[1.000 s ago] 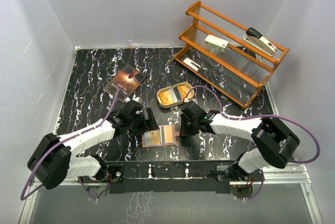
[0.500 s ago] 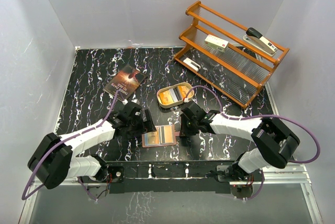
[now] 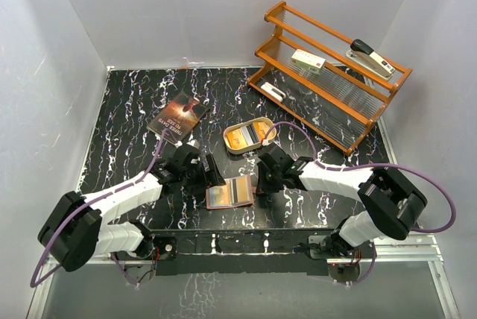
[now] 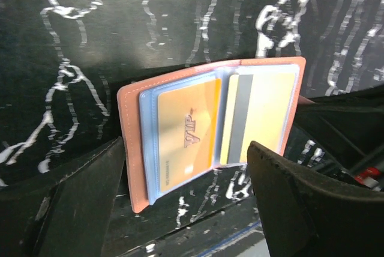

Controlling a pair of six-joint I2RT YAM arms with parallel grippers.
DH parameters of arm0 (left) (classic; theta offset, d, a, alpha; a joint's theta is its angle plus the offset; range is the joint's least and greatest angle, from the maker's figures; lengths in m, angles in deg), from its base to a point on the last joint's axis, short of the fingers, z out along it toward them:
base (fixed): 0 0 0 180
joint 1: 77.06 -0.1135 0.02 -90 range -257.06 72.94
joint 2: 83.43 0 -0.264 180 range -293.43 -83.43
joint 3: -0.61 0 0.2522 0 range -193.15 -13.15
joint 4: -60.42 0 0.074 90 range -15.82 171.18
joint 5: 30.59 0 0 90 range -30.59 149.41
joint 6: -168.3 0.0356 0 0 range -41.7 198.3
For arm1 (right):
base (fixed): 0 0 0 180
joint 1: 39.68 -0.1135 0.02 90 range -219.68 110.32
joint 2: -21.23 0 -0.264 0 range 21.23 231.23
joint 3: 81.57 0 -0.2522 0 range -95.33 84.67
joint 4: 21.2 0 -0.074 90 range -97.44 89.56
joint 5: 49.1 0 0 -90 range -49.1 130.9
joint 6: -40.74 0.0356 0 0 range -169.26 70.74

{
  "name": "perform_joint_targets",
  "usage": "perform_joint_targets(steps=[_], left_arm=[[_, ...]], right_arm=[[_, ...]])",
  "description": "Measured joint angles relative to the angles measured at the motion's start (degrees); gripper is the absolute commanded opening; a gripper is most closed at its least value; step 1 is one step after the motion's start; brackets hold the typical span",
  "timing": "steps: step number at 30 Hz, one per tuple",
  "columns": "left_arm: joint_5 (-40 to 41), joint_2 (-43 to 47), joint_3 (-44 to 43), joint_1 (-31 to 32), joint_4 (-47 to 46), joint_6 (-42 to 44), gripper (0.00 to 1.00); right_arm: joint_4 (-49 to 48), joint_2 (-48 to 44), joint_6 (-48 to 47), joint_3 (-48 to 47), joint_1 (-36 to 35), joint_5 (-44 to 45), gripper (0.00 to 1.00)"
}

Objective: Put the credit cards into the card holder
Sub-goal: Close the card holder at the center of the board.

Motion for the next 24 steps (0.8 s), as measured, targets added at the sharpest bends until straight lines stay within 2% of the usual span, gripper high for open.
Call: perform_joint_targets(steps=[11, 20, 24], left_arm=[[-10.0, 2.5, 1.0, 0.0, -11.5, -6.6, 0.68], [-17.0, -0.2, 2.8, 0.2, -23.6, -11.1, 0.47], [-17.8, -2.5, 3.0, 0.3, -25.0, -11.0, 0.38]], right_arm=[[0.0, 0.0, -0.1, 0.0, -0.1, 0.0, 0.05], [-1.5, 1.7, -0.2, -1.2, -1.1, -0.5, 0.05], [-1.6, 3.2, -1.0, -2.6, -2.3, -0.5, 0.11]])
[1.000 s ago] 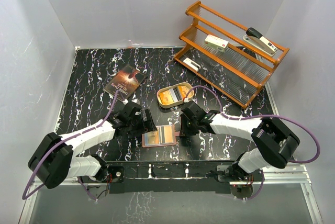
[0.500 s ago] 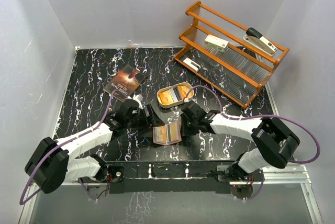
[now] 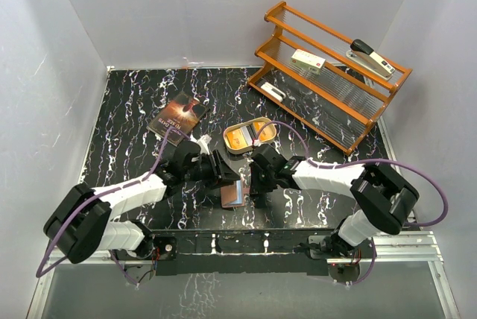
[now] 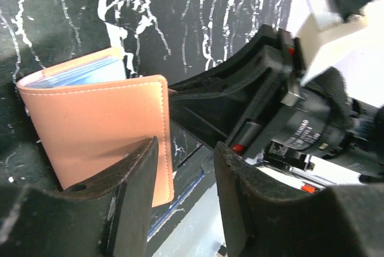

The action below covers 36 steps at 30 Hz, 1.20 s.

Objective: Put the credit cards into the card holder
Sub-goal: Close the card holder at the center of the board.

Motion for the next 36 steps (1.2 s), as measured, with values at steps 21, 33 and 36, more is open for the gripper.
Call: perform_joint_targets(steps=[21, 33, 36], left_arm=[[7.5, -4.3, -2.8, 0.0, 10.6, 11.2, 0.05], [6.2, -9.1, -2.8, 0.0, 8.4, 12.1, 0.06], [6.2, -9.1, -2.8, 0.0, 8.4, 12.3, 0.06]], right_arm=[[1.4, -4.5, -1.3, -0.6, -0.3, -0.6, 0.29], [-1.2, -6.4, 1.1, -0.5, -0.3, -4.4, 0.31], [-2.1, -6.1, 1.7, -0.5, -0.3, -5.6, 0.33]])
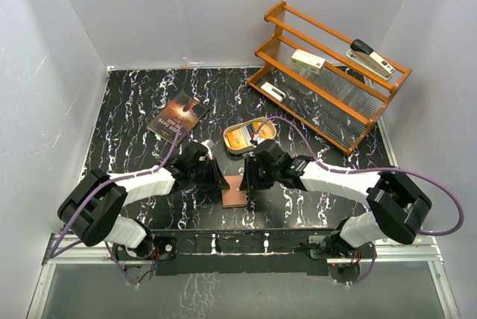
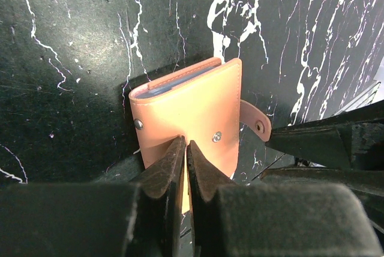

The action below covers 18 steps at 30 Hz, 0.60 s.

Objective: Put the credit cards into the card holder
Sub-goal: Close the card holder at the center of the board.

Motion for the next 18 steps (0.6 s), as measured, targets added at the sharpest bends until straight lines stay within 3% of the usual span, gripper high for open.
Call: perform_joint_targets(steps=[8, 18], left_arm=[[0.0, 0.0, 0.0, 0.0, -0.1, 0.0, 0.07], [0.9, 0.5, 0.0, 0.0, 0.6, 0.2, 0.08]], right_arm=[[-0.6, 0.6, -0.2, -0.1, 0.1, -0.5, 0.38], [-2.4, -0.9, -0.8, 1.2, 3.8, -2.4, 0.54]])
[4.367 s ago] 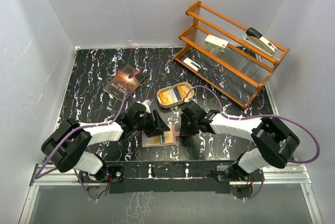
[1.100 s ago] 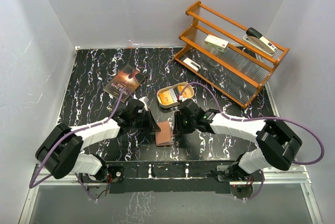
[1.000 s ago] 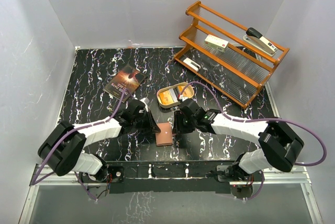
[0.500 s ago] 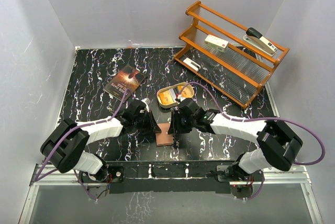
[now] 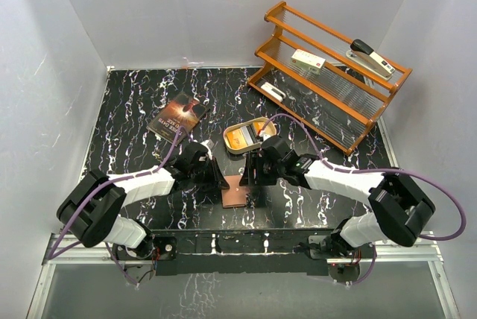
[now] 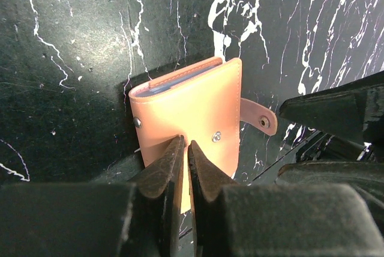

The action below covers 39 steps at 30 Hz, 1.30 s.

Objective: Put the credit cards into the card holder
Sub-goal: Close the card holder at the center of the board.

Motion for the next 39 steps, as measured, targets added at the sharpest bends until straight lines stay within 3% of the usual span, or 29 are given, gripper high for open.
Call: perform_joint_targets(steps=[14, 29, 39], left_arm=[[0.3, 0.2, 0.0, 0.0, 0.2, -0.2, 0.08], [0.3, 0.2, 0.1, 0.0, 0.0, -0.7, 0.07], [0.3, 0.2, 0.6, 0.0, -0.7, -1.1, 0.07]], right_arm=[[-7.3, 3.0, 1.5, 3.8, 0.3, -6.1, 0.55], [-11.0, 4.9, 2.2, 3.7, 0.3, -10.9, 0.49], [-5.7, 4.7, 0.5, 1.3, 0.6, -7.9, 0.28]])
